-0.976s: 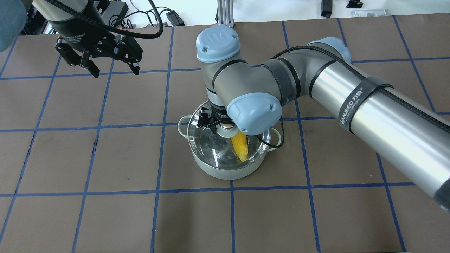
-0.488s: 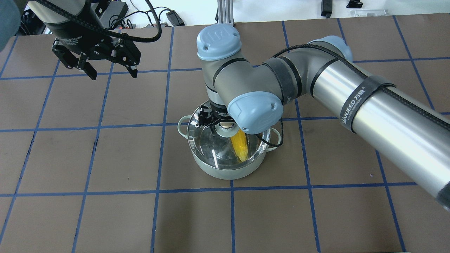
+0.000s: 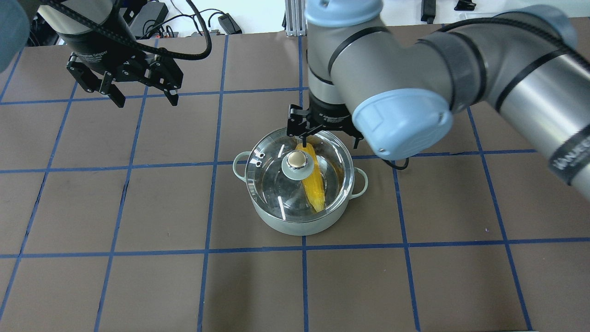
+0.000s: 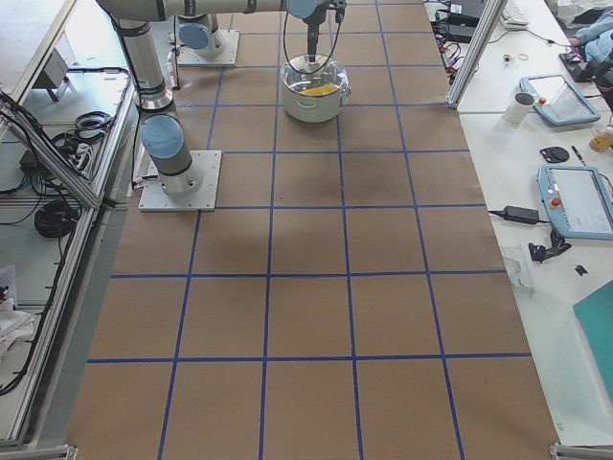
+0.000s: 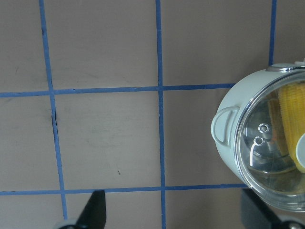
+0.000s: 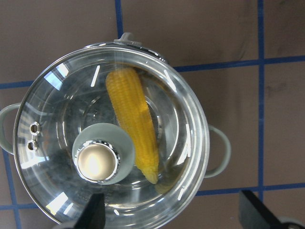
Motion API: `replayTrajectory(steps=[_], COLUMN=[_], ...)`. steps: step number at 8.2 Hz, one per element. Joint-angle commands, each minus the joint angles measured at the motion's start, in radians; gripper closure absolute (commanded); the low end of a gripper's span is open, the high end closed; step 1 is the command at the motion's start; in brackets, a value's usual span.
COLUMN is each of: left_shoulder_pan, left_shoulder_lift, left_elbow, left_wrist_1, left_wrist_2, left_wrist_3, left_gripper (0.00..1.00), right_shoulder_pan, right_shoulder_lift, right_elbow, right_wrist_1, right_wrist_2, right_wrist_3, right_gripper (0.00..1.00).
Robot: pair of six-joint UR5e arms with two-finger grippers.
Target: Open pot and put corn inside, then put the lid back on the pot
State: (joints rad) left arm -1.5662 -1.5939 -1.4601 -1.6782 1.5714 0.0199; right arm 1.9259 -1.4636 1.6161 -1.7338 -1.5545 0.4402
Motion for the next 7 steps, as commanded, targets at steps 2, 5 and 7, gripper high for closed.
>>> replayTrajectory(steps=[2, 5, 7], left_shoulder_pan=[0.000, 0.000, 0.000], left_shoulder_lift=[0.000, 0.000, 0.000], left_elbow=[-0.008, -0.008, -0.008], left_wrist_1=[0.002, 0.000, 0.002], left_wrist_2=[0.001, 0.002, 0.048], left_wrist_3=[0.000, 0.002, 0.002], left_gripper=[0.00, 0.00, 0.00], right_shoulder_pan=[-0.249, -0.275, -0.329], right_shoulder_lift=[-0.182, -0.195, -0.219], right_elbow=[-0.018, -0.021, -0.021], right_wrist_1=[0.163, 0.146, 0.140], right_wrist_2=[0.004, -0.002, 0.013], right_wrist_3=[-0.382, -0.446, -0.449], right_gripper=[0.00, 0.00, 0.00])
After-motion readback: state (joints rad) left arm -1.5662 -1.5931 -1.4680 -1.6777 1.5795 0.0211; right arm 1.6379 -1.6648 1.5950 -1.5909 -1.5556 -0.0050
